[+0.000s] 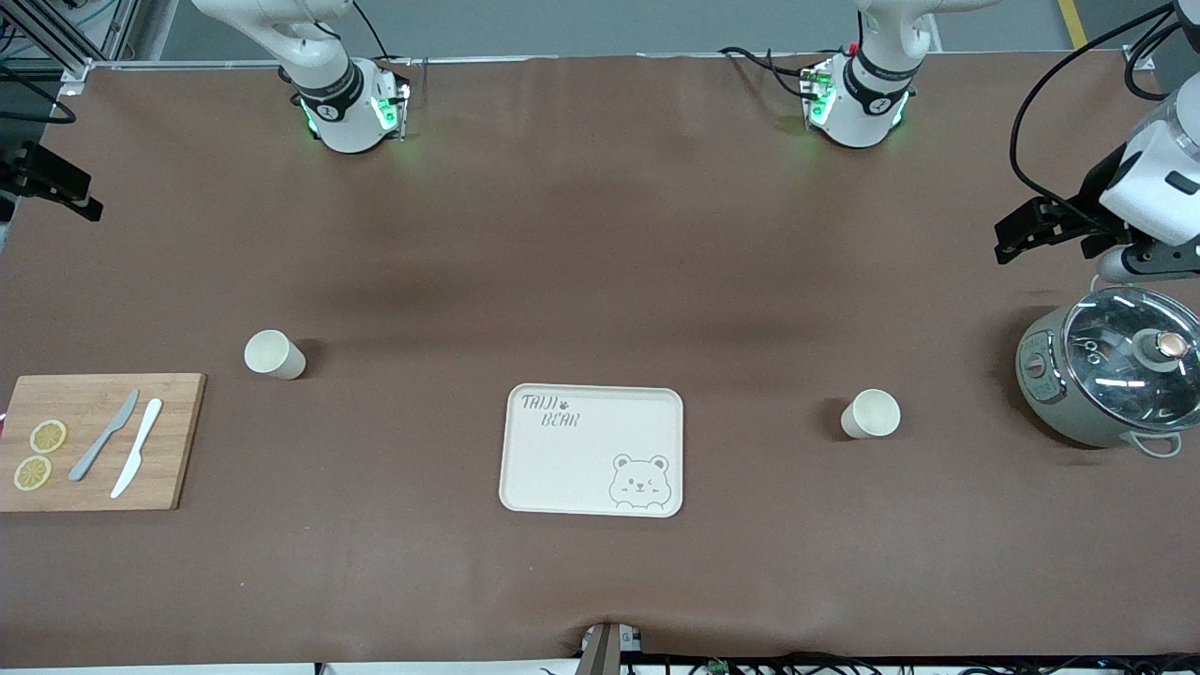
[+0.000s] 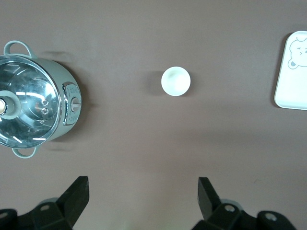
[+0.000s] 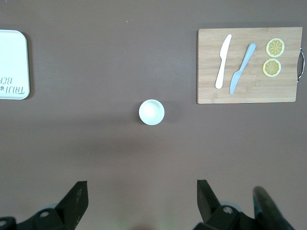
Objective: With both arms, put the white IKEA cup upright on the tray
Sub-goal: 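Move the right and left grippers down toward the two white cups, then grasp the cup with the right gripper while the left gripper grasps the other cup, then carry the cup with the left gripper onto the tray while the right gripper lifts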
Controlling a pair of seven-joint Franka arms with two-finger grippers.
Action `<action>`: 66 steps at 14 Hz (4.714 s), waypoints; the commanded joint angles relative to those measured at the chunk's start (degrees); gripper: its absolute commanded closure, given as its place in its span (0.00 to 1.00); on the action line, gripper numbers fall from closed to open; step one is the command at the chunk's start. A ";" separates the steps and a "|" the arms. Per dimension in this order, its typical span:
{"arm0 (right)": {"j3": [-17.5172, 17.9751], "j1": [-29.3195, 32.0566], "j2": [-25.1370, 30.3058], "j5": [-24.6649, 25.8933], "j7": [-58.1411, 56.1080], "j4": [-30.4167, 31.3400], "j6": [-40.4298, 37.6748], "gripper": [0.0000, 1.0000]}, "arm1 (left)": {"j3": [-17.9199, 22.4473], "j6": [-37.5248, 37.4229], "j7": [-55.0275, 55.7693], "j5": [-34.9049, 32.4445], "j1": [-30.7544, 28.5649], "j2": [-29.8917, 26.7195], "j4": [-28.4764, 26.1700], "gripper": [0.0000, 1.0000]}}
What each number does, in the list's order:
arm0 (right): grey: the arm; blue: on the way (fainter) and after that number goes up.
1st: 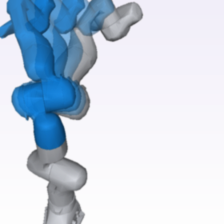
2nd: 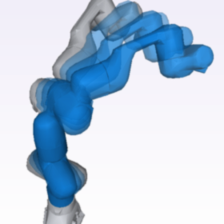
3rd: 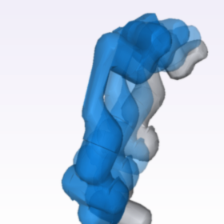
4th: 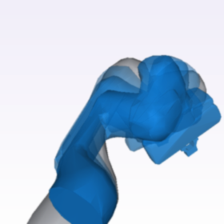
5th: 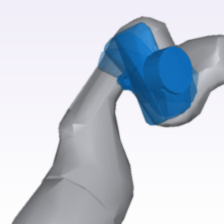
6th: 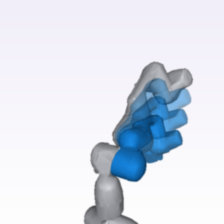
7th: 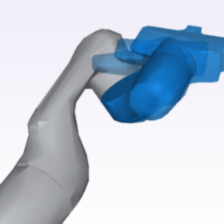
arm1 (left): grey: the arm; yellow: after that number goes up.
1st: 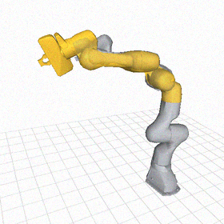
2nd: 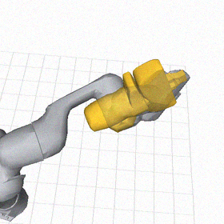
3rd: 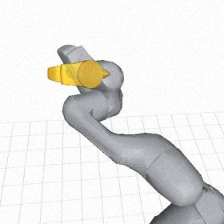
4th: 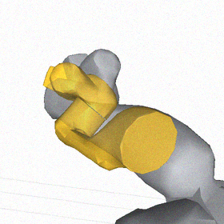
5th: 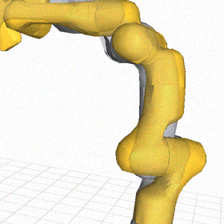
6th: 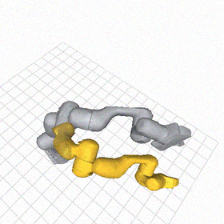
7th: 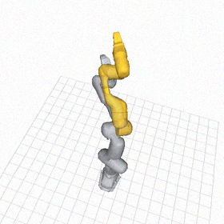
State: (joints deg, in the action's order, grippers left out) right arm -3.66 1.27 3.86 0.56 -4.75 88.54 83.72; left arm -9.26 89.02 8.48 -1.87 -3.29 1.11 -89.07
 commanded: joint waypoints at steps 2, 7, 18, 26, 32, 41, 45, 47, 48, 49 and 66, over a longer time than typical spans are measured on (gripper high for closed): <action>0.49 0.75 -0.60 1.02 -0.26 -1.09 -0.23 0.00 | -0.05 0.10 -1.10 0.12 -0.23 1.17 1.44 0.00; 0.49 0.75 -0.95 1.20 -0.26 -1.09 0.39 0.00 | 0.12 0.01 -1.19 0.38 -0.40 3.20 3.20 0.00; 0.49 2.95 -5.52 -1.09 0.09 -1.00 3.72 0.00 | 0.12 5.28 0.13 0.55 -1.19 6.18 3.02 0.00; 0.49 4.52 -14.13 -1.17 0.53 -0.74 3.38 0.00 | 0.12 11.69 0.13 -1.73 -1.02 12.07 2.32 0.00; 0.49 6.73 -19.59 -1.18 0.18 -0.56 3.12 0.00 | 0.21 21.44 3.20 -2.52 -1.11 17.95 0.74 0.00; 0.67 5.06 -25.83 -0.74 -0.17 5.30 14.23 0.00 | -0.23 36.72 4.88 -2.35 -1.11 20.51 -13.65 0.00; 0.58 5.23 -25.65 -0.65 -0.26 16.12 30.86 0.00 | -0.40 45.61 6.02 -2.35 -0.84 22.44 -19.55 0.00; 0.67 4.89 -25.65 -0.65 -0.26 19.02 32.55 0.00 | -0.40 47.82 6.02 -2.35 -0.93 24.19 -20.26 0.00; 0.67 4.88 -25.65 -0.65 -0.26 19.73 33.25 0.00 | -0.40 48.35 6.02 -2.35 -0.93 24.72 -20.53 0.04; 0.67 4.97 -25.65 -0.74 -0.26 20.78 34.04 0.00 | -0.40 48.70 5.93 -2.43 -0.93 25.08 -20.62 0.15; 1.02 4.53 -24.60 -1.26 2.37 26.17 37.24 1.00 | -0.93 38.97 10.13 -2.53 2.05 26.14 -10.88 1.00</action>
State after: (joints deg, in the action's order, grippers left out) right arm -2.77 6.11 -22.17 0.12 -3.64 116.52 124.48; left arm -9.77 132.53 14.83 -3.38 -2.86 27.86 -103.44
